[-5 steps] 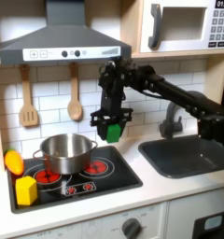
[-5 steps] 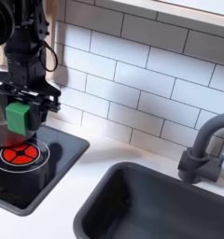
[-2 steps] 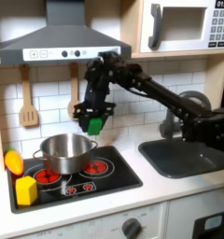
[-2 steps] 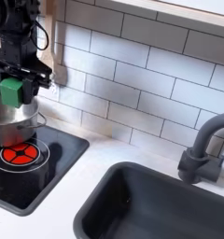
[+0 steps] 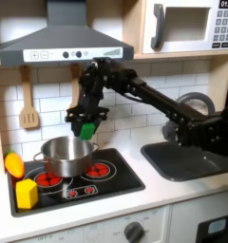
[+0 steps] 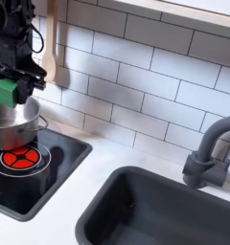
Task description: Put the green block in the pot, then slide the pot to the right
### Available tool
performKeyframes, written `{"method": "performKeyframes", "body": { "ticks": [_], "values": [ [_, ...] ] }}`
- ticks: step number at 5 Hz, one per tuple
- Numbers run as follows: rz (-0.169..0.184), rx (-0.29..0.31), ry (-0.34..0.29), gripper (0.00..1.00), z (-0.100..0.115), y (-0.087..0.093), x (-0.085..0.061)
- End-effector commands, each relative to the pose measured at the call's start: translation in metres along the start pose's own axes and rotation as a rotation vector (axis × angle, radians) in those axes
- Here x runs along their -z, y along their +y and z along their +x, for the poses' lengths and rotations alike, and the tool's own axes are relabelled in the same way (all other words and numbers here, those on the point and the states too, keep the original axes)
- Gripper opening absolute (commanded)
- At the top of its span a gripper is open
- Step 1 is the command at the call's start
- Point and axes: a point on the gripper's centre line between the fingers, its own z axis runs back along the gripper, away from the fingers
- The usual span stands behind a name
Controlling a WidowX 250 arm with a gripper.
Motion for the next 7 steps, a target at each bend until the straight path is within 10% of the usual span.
{"method": "performKeyframes", "body": {
  "ticks": [1,5,6,7],
  "values": [
    [0.033,0.025,-0.04,0.0,0.007,0.009,0.011],
    [0.029,0.038,-0.011,0.0,0.012,0.018,0.032],
    [0.013,0.03,-0.018,1.0,0.015,0.017,0.03],
    [0.017,0.03,-0.007,1.0,0.015,0.02,0.034]
  ]
}}
